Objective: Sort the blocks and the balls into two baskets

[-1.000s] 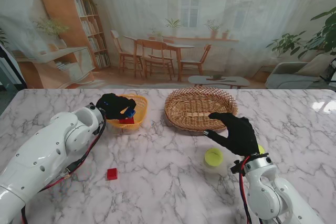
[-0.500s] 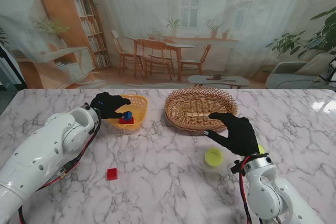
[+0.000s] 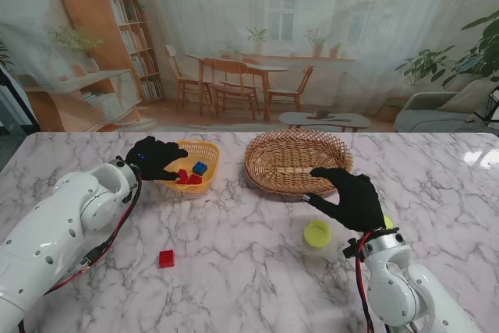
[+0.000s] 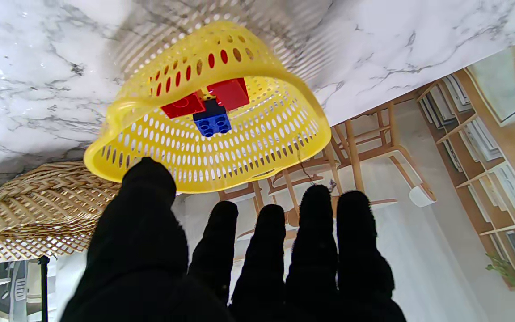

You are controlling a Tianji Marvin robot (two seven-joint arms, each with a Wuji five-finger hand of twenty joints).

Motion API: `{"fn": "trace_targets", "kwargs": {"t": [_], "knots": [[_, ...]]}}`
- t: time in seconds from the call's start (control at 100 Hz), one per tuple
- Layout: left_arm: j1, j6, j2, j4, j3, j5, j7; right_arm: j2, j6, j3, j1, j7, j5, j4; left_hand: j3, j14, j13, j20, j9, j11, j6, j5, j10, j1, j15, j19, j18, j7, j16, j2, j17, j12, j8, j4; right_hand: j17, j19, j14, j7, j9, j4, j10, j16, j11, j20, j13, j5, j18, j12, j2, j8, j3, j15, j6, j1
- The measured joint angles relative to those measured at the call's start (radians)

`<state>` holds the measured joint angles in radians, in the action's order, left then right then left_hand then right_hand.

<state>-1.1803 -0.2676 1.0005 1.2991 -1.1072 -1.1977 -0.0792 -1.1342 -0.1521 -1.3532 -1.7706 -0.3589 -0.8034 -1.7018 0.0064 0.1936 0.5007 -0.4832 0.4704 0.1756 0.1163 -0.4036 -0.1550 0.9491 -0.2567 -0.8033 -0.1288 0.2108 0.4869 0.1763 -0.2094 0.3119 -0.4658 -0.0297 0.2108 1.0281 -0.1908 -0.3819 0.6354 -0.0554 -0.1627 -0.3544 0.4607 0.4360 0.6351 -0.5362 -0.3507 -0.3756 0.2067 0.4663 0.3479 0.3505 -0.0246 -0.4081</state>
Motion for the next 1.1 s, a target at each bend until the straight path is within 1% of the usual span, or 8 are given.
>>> {"fn": "trace_targets", "kwargs": {"t": [0.14,0.27,0.36,0.47,0.59,0.84,0.99,1.1], "knots": [[-0.054,-0.038,0.0,0.05,-0.059,-0.017,0.005,0.0,0.0,-0.001,0.0,0.001,0.001,0.0,-0.017,0.002,-0.038,0.012,-0.025,-0.025,0.014,0.025,0.0,-0.038,0.009,0.011,-0.002,-0.037,-0.008,-0.037,0.022,-0.016,0.015,0.0,0.0,0.0,0.0,0.0,0.0,0.0,0.0,0.0,0.0,0.0,0.0,0.0,0.0,0.0,0.0,0.0,0.0,0.0,0.0,0.0],[-0.124,-0.106,-0.002,0.127,-0.133,-0.112,0.003,0.0,0.0,-0.002,-0.002,-0.001,0.001,0.0,-0.017,0.004,-0.038,0.012,-0.025,-0.025,0.015,0.025,-0.001,-0.039,0.009,0.011,-0.008,-0.043,-0.017,-0.037,0.023,-0.023,0.016,0.0,0.0,0.0,0.0,0.0,0.0,0.0,0.0,0.0,0.0,0.0,0.0,0.0,0.0,0.0,0.0,0.0,0.0,0.0,0.0,0.0],[-0.174,-0.127,-0.004,0.174,-0.182,-0.11,0.003,0.0,0.0,-0.004,-0.002,-0.003,0.001,0.0,-0.017,0.007,-0.038,0.012,-0.023,-0.025,0.015,0.025,-0.001,-0.039,0.009,0.011,-0.008,-0.043,-0.021,-0.037,0.023,-0.024,0.016,0.0,0.0,0.0,0.0,0.0,0.0,0.0,0.0,0.0,0.0,0.0,0.0,0.0,0.0,0.0,0.0,0.0,0.0,0.0,0.0,0.0],[-0.236,-0.169,-0.004,0.205,-0.243,-0.109,0.053,-0.001,0.0,-0.004,-0.003,-0.003,0.002,-0.001,-0.017,0.008,-0.038,0.012,-0.023,-0.025,0.016,0.024,-0.001,-0.04,0.009,0.011,-0.009,-0.043,-0.021,-0.038,0.023,-0.024,0.016,0.0,0.0,0.0,0.0,0.0,0.0,0.0,0.0,0.0,0.0,0.0,0.0,0.0,0.0,0.0,0.0,0.0,0.0,0.0,0.0,0.0],[-0.314,-0.22,-0.005,0.258,-0.316,-0.183,0.096,-0.001,0.0,-0.005,-0.003,-0.003,0.002,-0.001,-0.017,0.011,-0.038,0.012,-0.022,-0.025,0.016,0.024,-0.001,-0.04,0.009,0.011,-0.01,-0.044,-0.021,-0.038,0.023,-0.024,0.016,0.0,0.0,0.0,0.0,0.0,0.0,0.0,0.0,0.0,0.0,0.0,0.0,0.0,0.0,0.0,0.0,0.0,0.0,0.0,0.0,0.0],[-0.445,-0.235,-0.012,0.323,-0.414,-0.196,0.146,-0.001,0.001,-0.007,-0.005,-0.007,0.0,-0.001,-0.017,0.013,-0.038,0.012,-0.022,-0.025,0.016,0.024,-0.001,-0.041,0.009,0.011,-0.011,-0.048,-0.021,-0.038,0.023,-0.024,0.016,0.0,0.0,0.0,0.0,0.0,0.0,0.0,0.0,0.0,0.0,0.0,0.0,0.0,0.0,0.0,0.0,0.0,0.0,0.0,0.0,0.0],[-0.508,-0.232,-0.013,0.341,-0.44,-0.206,0.174,-0.001,0.002,-0.007,-0.005,-0.007,0.0,-0.001,-0.017,0.013,-0.038,0.022,-0.021,-0.025,0.016,0.024,-0.002,-0.051,0.009,0.011,-0.021,-0.049,-0.023,-0.038,0.023,-0.024,0.016,0.0,0.0,0.0,0.0,0.0,0.0,0.0,0.0,0.0,0.0,0.0,0.0,0.0,0.0,0.0,0.0,0.0,0.0,0.0,0.0,0.0],[-0.54,-0.231,-0.014,0.352,-0.446,-0.206,0.178,-0.001,0.003,-0.007,-0.004,-0.005,0.0,0.0,-0.017,0.013,-0.038,0.023,-0.02,-0.025,0.016,0.023,-0.011,-0.051,0.009,0.011,-0.021,-0.05,-0.023,-0.039,0.023,-0.024,0.016,0.0,0.0,0.0,0.0,0.0,0.0,0.0,0.0,0.0,0.0,0.0,0.0,0.0,0.0,0.0,0.0,0.0,0.0,0.0,0.0,0.0]]}}
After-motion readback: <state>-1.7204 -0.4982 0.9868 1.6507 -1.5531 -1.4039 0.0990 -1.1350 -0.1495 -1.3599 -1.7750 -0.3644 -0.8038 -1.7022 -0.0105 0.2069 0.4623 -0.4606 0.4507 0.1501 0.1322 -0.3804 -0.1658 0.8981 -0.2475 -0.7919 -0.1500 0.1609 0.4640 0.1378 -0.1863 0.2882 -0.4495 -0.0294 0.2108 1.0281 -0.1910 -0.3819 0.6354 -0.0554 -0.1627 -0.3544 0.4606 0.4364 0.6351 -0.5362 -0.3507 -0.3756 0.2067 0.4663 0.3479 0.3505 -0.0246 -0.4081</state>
